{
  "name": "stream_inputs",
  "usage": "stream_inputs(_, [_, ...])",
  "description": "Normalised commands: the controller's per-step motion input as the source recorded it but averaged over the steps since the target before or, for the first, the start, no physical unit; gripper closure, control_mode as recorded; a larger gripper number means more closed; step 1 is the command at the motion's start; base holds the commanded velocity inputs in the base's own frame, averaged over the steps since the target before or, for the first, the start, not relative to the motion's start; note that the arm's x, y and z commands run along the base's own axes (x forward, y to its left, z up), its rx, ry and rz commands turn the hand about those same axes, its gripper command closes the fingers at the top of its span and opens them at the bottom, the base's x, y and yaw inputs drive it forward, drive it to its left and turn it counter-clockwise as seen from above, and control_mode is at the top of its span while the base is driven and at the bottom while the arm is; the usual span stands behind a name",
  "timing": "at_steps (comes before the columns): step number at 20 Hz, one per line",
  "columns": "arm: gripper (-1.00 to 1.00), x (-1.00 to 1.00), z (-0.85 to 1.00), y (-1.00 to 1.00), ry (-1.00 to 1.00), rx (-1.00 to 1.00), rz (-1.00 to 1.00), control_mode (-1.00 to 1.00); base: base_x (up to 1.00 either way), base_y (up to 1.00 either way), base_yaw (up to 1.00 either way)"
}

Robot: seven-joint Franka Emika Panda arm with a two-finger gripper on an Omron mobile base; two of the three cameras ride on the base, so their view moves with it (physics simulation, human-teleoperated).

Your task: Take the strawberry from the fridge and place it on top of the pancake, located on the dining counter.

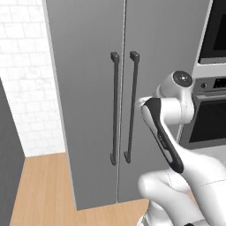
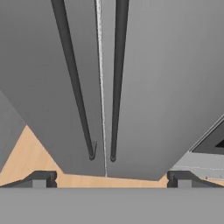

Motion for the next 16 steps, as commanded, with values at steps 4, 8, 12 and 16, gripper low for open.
stream_inputs(4, [-1.0,0.31,-0.02,0.0,0.0,0.0,0.0,-1.0,0.0,0.0,0.0])
stream_inputs(8, [-1.0,0.31,-0.01,0.02,0.0,0.0,0.0,-1.0,0.0,0.0,0.0])
stream_inputs(12, [-1.0,0.37,0.0,0.0,0.0,0.0,0.0,-1.0,0.0,0.0,0.0])
stream_inputs(16, [-1.0,0.37,-0.07,0.0,0.0,0.0,0.0,-1.0,0.0,0.0,0.0])
